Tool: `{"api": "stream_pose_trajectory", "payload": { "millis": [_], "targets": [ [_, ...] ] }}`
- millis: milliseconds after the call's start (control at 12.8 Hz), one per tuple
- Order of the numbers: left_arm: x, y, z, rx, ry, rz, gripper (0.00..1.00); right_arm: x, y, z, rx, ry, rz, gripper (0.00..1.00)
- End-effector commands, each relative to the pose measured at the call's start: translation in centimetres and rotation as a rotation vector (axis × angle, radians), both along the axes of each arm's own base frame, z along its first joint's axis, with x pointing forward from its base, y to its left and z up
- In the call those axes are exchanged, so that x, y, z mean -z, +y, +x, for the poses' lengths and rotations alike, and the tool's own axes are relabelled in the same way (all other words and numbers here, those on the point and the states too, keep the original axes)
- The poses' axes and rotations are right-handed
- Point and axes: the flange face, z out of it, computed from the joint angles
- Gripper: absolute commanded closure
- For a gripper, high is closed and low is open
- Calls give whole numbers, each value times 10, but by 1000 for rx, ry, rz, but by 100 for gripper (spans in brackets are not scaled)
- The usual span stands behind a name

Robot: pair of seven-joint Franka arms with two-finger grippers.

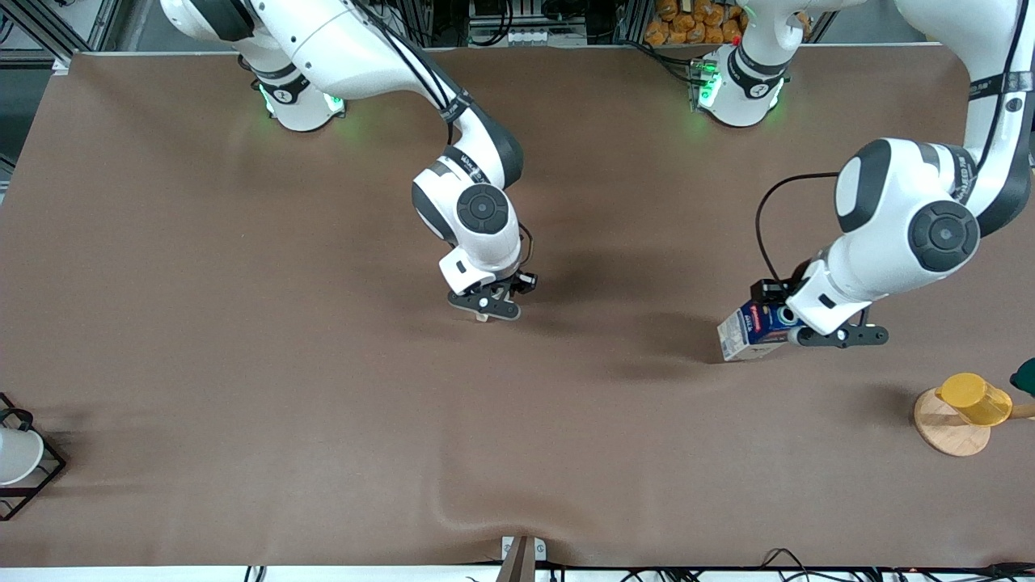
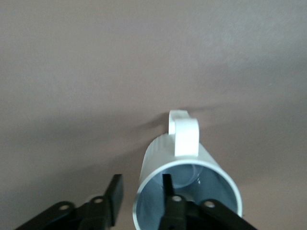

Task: Place milk next to cup
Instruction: 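Carry the mug to mid-table with the right gripper while the left gripper lifts the carton, then move the carton beside the mug with the left gripper while the right gripper withdraws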

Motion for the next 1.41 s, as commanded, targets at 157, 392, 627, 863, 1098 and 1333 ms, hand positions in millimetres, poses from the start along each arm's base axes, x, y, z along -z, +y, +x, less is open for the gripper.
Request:
{"api": "stream_pose_trajectory", "payload": {
  "millis": [157,392,627,863,1098,1333],
  "targets": [
    [-30,-49,-9,-50,-4,-22,31,-141,-72,17,81,-6,-41,0],
    [-34,-102,-28,-63,14,-25,31,-185,-200,54,-55,-15,-38,0],
    [-36,-181,-66,-52,27,-22,31,-225,-318,78,-96,0,-24,0],
    [-33,-248,-109,-8,39,-8,31,-276,-414,68,-115,10,-14,0],
    [-23,-317,-150,-37,40,26,32,-311,-463,43,-88,41,-12,0],
    [-21,-384,-184,-31,51,1,32,-349,-464,15,-85,23,-18,0]
  ]
}}
